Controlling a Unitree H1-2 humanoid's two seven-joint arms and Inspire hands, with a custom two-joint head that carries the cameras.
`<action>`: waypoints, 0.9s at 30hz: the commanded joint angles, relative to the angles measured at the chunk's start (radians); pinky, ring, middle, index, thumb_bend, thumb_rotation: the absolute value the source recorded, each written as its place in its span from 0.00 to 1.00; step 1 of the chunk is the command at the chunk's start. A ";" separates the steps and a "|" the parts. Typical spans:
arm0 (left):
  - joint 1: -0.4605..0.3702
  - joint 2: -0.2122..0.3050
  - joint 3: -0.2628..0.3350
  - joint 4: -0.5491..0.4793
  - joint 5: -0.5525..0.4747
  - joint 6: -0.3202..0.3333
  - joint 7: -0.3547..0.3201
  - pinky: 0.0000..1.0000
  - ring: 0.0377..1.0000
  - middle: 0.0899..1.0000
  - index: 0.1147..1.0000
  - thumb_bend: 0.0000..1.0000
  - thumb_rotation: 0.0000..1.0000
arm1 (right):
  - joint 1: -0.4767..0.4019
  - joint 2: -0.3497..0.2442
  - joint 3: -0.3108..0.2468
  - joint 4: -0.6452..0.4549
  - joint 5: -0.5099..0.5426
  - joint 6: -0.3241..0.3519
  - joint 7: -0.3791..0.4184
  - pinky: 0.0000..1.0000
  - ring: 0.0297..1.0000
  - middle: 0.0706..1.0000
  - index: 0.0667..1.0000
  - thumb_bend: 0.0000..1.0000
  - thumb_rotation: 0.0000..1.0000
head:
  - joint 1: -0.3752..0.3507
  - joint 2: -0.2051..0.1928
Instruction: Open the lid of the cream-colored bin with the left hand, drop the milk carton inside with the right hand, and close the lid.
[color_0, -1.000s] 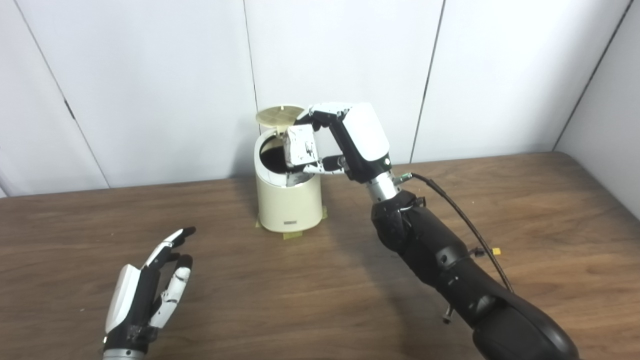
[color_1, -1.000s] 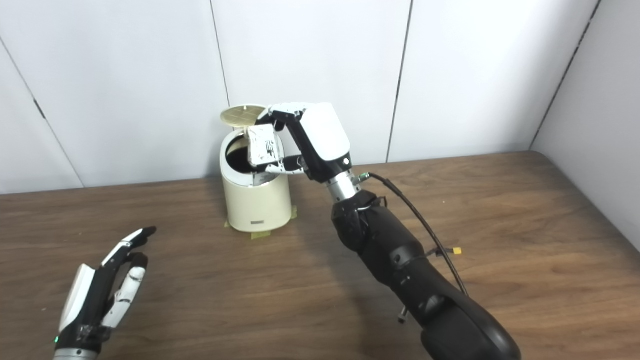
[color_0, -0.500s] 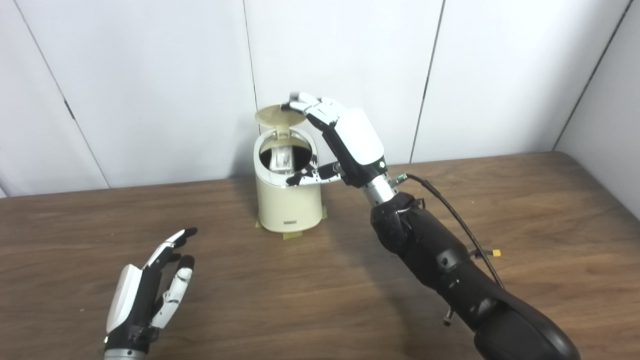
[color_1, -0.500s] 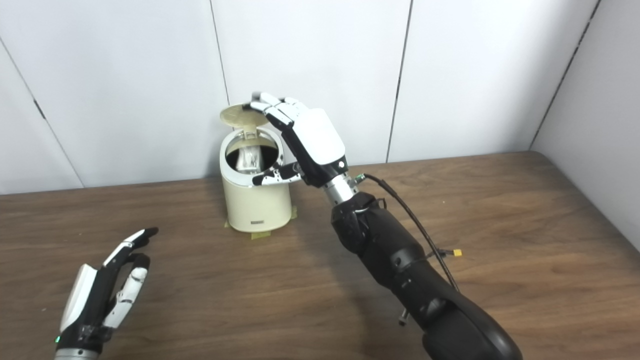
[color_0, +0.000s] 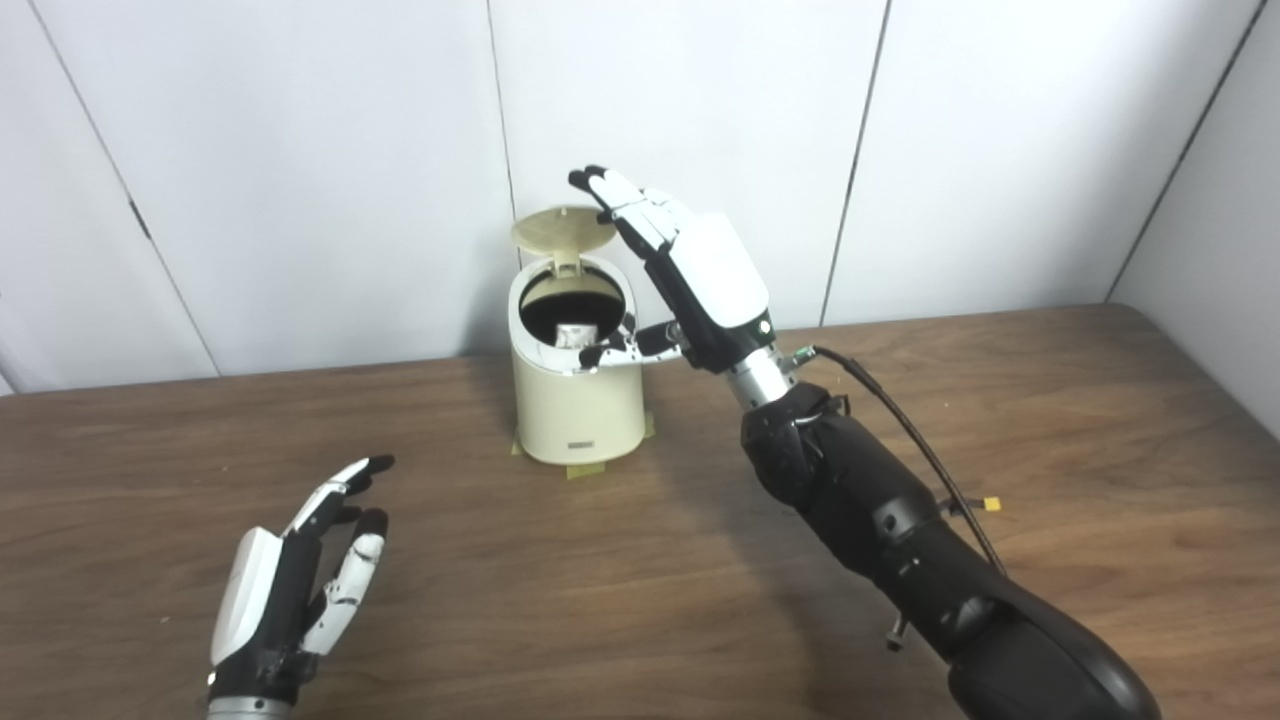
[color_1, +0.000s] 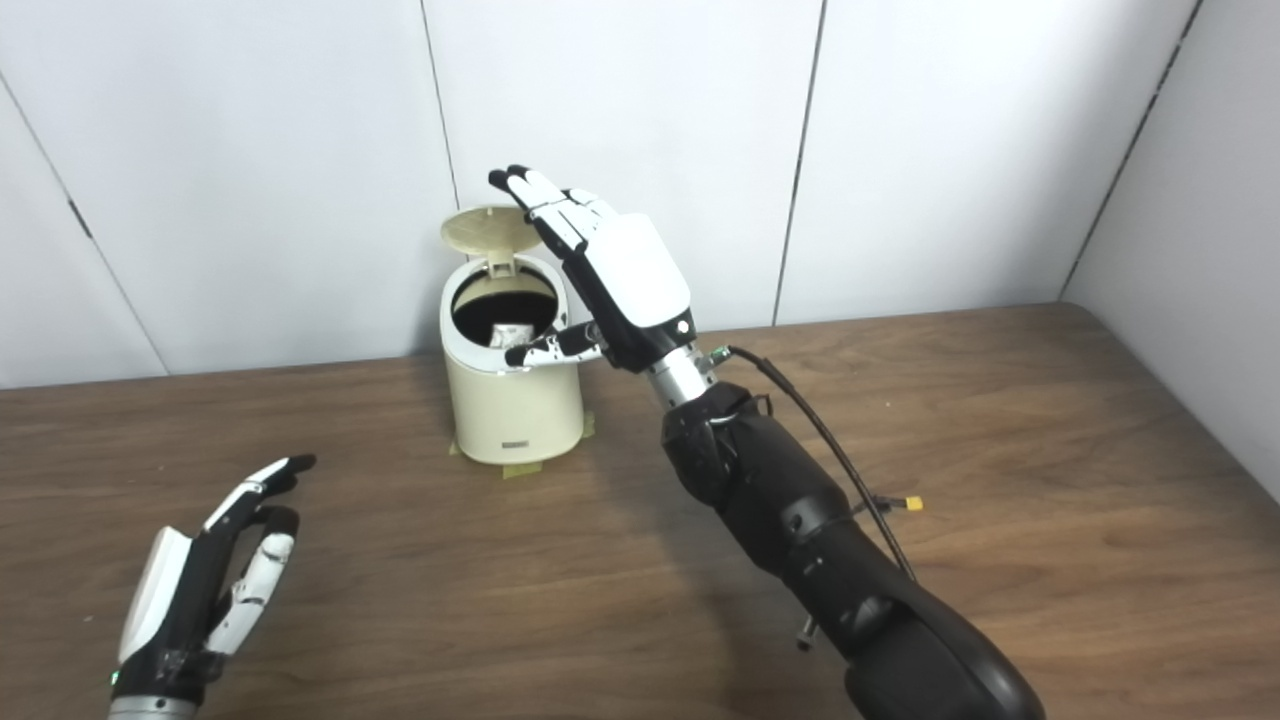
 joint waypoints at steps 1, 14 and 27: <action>0.000 -0.016 -0.012 0.029 0.003 -0.030 0.022 0.77 0.84 0.86 0.83 0.40 1.00 | -0.020 0.001 -0.035 -0.062 0.038 -0.005 -0.009 0.80 0.89 0.92 0.92 0.71 0.43 | 0.001 0.000; -0.011 -0.017 0.001 0.039 0.003 -0.071 0.062 0.71 0.80 0.81 0.78 0.36 0.52 | 0.261 0.061 -0.204 -0.445 0.398 0.054 0.205 0.37 0.44 0.44 0.45 0.51 0.01 | 0.014 -0.007; -0.015 -0.003 0.010 0.002 -0.025 -0.038 0.030 0.77 0.83 0.82 0.80 0.41 1.00 | 0.535 0.040 -0.247 -0.657 0.757 0.091 0.571 0.85 0.90 0.93 0.93 0.32 0.86 | 0.035 -0.016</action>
